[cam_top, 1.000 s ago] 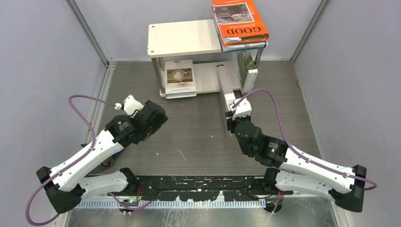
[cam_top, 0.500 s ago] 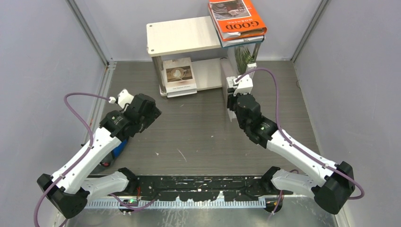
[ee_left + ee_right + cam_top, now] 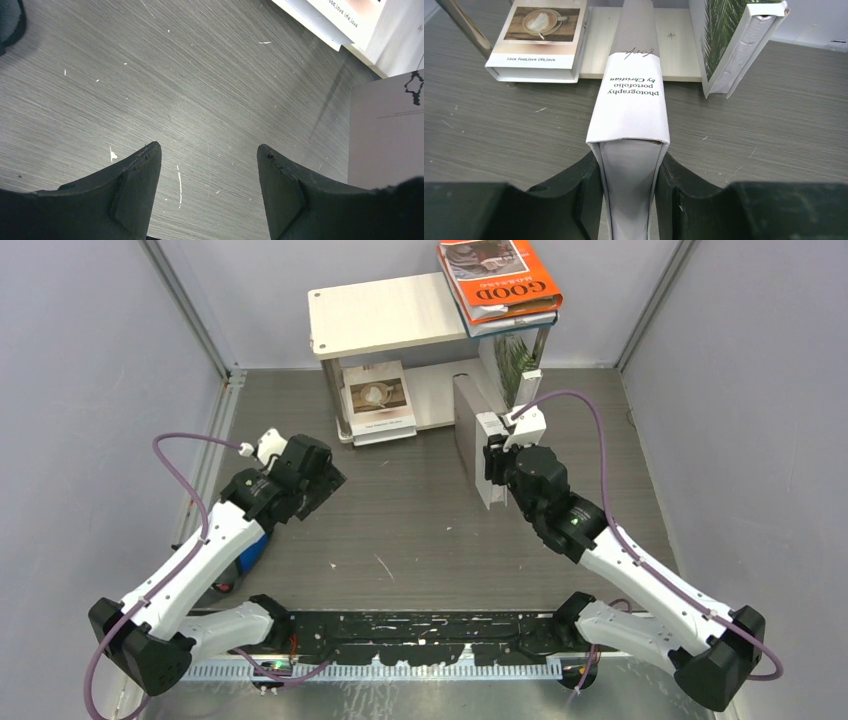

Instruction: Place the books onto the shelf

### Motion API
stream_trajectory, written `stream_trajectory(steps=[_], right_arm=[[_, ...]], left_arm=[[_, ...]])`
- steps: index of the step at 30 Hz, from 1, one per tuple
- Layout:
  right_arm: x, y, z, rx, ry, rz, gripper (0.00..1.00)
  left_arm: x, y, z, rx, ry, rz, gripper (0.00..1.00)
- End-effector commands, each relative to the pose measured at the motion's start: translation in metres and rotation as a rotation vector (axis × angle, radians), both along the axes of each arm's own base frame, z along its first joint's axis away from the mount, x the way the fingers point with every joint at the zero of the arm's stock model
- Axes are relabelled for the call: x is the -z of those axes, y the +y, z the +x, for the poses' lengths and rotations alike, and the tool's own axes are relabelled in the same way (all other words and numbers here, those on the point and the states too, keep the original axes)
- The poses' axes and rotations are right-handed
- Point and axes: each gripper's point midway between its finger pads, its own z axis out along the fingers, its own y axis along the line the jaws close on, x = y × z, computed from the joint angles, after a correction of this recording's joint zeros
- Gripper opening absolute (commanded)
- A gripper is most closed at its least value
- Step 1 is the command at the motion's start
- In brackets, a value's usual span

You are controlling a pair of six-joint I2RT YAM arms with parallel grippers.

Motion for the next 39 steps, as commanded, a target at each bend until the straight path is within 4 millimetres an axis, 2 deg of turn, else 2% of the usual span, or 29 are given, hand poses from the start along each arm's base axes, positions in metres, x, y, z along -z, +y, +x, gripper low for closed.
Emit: stream_trajectory(steps=[1,6,15,24,31,39], right_arm=[[-0.037,-0.001,-0.007,-0.020,-0.079,0.080,0.20],[-0.050,-0.002,-0.005,-0.016,-0.128,0.082,0.19],[-0.081,0.008,0.013,-0.014,-0.232,0.078,0.17],[-0.094,0.005,0.028,0.003,-0.295,0.053,0.16],[-0.088,0.002,0.052,0.015,-0.303,0.081,0.16],[-0.061,-0.006,0.089,0.045,-0.284,0.098,0.16]], left_arm=[[-0.005,-0.007,0.009,0.012,-0.029,-0.028,0.70],[-0.009,-0.005,0.008,0.004,-0.040,-0.029,0.70],[-0.011,0.003,0.004,-0.009,-0.037,-0.005,0.70],[-0.011,0.005,0.004,-0.010,-0.033,0.018,0.71],[-0.016,0.009,0.007,-0.010,-0.043,0.045,0.71],[-0.014,0.013,0.015,-0.013,-0.069,0.059,0.71]])
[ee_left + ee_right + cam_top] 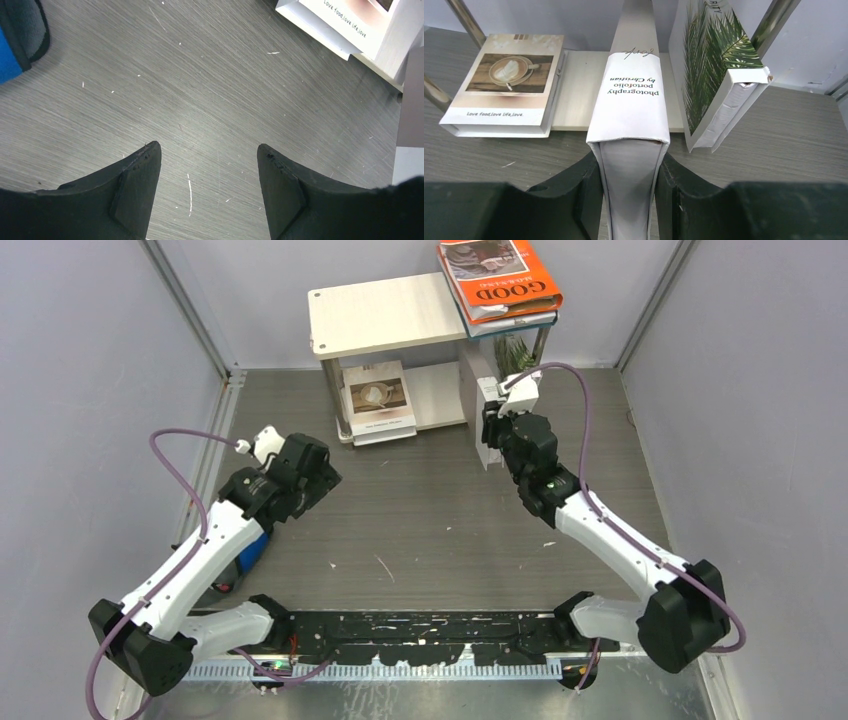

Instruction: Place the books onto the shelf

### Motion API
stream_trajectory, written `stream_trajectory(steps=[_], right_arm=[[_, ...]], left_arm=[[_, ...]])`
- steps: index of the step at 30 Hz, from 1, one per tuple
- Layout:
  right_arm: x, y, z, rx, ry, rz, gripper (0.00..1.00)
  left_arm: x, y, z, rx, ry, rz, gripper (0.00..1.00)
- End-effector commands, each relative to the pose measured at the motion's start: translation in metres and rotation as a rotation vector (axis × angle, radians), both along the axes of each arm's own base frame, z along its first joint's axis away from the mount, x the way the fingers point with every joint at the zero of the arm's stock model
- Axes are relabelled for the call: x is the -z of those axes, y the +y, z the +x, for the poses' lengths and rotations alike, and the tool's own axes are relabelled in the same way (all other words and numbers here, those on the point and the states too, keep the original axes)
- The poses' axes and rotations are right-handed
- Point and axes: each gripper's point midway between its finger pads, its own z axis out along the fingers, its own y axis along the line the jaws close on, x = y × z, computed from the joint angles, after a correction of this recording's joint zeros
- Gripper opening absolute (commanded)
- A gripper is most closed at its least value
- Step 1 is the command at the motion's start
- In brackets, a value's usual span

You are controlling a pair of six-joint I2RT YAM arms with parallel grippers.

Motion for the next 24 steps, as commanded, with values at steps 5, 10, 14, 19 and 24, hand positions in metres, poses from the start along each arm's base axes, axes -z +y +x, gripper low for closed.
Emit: stream_trajectory(steps=[5,10,14,19,24], right_arm=[[-0.025,-0.008,0.041,0.030,-0.129,0.135,0.16],[-0.007,-0.014,0.061,0.050,-0.102,0.144,0.16],[0.007,-0.016,0.075,0.053,-0.071,0.140,0.16],[0.022,-0.022,0.090,0.079,-0.046,0.120,0.19],[0.030,-0.032,0.105,0.108,-0.032,0.094,0.24]], left_arm=[[-0.012,0.005,0.020,-0.014,-0.080,0.012,0.71],[-0.006,0.006,0.026,-0.023,-0.071,0.006,0.71],[-0.002,0.007,0.031,-0.030,-0.065,-0.001,0.71],[0.005,0.008,0.034,-0.034,-0.053,-0.010,0.71],[0.010,0.010,0.035,-0.038,-0.048,-0.020,0.71]])
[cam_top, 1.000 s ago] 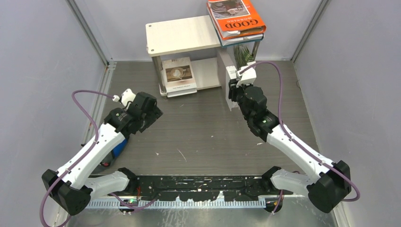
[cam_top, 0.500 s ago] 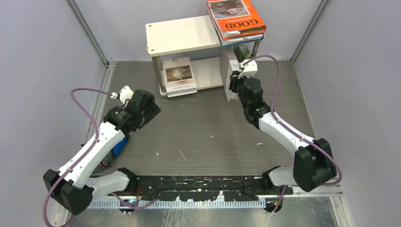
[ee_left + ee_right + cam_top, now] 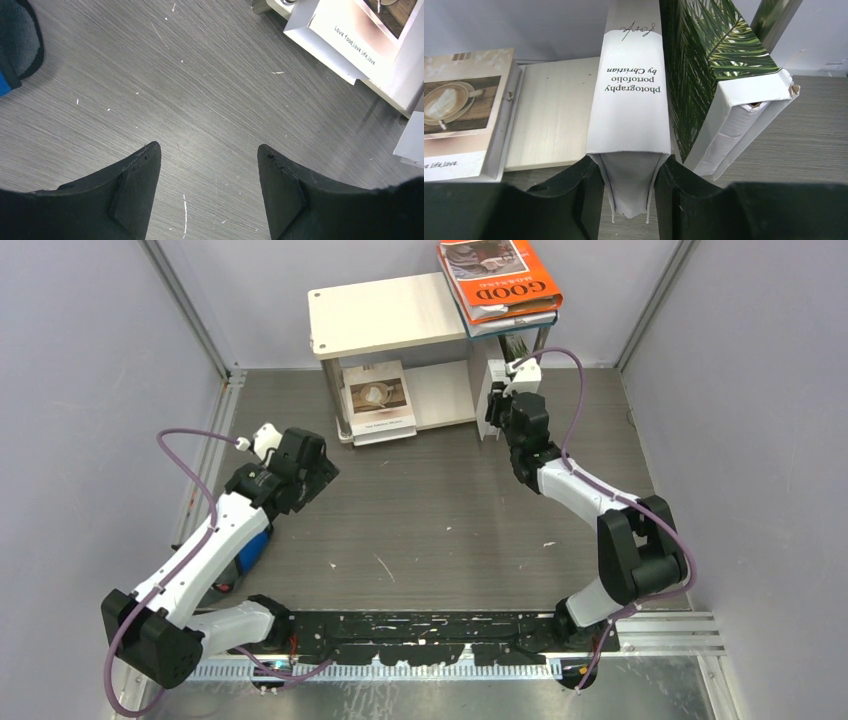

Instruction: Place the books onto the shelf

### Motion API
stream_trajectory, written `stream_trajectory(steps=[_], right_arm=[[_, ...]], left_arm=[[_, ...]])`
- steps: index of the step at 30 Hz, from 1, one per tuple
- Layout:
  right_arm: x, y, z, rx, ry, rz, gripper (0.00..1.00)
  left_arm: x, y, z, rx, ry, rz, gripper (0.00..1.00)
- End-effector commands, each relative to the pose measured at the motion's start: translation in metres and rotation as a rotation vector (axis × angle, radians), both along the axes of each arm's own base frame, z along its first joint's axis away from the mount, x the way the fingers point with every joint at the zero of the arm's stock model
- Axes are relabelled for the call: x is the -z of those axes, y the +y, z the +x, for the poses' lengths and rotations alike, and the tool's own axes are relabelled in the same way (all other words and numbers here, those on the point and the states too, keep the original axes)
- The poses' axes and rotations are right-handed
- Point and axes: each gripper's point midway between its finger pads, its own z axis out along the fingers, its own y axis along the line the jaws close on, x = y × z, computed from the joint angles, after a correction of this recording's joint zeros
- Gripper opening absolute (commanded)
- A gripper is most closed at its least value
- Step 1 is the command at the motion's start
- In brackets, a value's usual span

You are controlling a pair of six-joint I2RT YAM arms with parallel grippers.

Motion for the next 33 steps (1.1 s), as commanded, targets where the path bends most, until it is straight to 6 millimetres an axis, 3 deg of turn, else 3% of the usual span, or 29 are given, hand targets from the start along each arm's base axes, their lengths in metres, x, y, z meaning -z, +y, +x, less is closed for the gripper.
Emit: stream_trajectory(steps=[1,10,18,33], right_arm=[[-0.024,-0.009,0.017,0.029,-0.063,0.008,0.26],[-0.024,-0.020,0.031,0.061,-0.063,-0.032,0.43],[-0.030,-0.026,0.032,0.084,-0.080,-0.071,0.54],[-0.055,-0.036,0.023,0.110,-0.119,-0.075,0.57]], left_arm=[[-0.006,-0.002,0.009,0.005,-0.045,-0.020,0.71],[0.004,-0.003,0.013,0.005,-0.027,-0.038,0.71],[0.008,-0.004,0.014,0.004,-0.021,-0.048,0.71],[0.012,-0.005,0.010,0.000,-0.014,-0.066,0.71]])
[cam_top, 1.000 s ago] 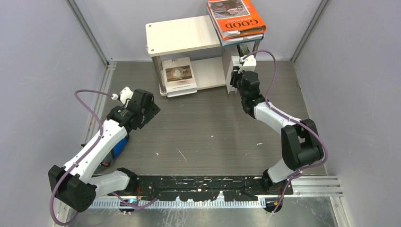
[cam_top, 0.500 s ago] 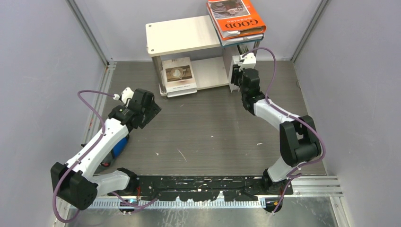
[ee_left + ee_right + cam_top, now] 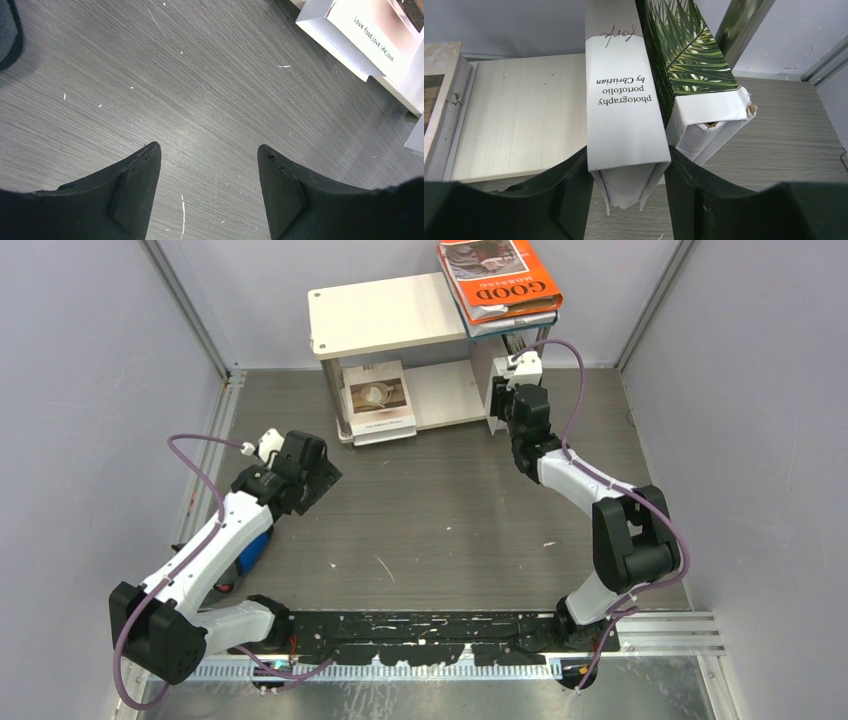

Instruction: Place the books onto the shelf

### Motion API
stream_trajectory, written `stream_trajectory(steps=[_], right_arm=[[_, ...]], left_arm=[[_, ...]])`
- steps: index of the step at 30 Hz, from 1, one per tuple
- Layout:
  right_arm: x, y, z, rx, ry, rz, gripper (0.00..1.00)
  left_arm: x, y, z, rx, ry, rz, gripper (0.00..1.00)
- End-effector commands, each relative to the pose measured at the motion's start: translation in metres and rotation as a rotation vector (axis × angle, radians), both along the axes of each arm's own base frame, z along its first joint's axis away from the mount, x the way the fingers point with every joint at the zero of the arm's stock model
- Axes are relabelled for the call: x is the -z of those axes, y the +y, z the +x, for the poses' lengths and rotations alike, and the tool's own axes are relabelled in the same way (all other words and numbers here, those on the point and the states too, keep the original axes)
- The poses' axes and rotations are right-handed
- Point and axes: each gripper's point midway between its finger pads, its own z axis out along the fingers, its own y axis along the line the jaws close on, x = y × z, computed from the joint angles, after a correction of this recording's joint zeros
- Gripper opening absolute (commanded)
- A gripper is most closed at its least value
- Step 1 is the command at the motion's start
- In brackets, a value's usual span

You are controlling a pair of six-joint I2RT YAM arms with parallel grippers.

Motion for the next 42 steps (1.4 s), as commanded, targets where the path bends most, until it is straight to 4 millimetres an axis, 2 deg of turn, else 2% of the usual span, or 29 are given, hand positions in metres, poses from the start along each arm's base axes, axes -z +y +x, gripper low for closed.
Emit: stream_trajectory(steps=[1,12,24,37,40,42], right_arm=[[-0.066,-0.009,-0.001,0.030,-0.148,0.029,0.57],[-0.091,-0.012,-0.015,0.032,-0.185,0.055,0.57],[-0.107,-0.016,-0.030,0.030,-0.207,0.080,0.57],[-0.127,-0.026,-0.061,0.041,-0.229,0.107,0.57],[-0.127,-0.029,-0.070,0.046,-0.224,0.106,0.55],[-0.124,-0.031,-0.075,0.049,-0.212,0.101,0.49]], left_arm=[[-0.012,-0.001,0.007,-0.004,-0.055,-0.024,0.71],[-0.015,0.000,0.004,-0.002,-0.064,-0.029,0.71],[-0.019,-0.001,0.002,0.004,-0.073,-0.040,0.71],[-0.024,0.000,-0.001,0.006,-0.089,-0.051,0.71],[-0.021,-0.001,-0.002,0.010,-0.085,-0.052,0.71],[-0.019,-0.002,-0.001,0.011,-0.083,-0.057,0.71]])
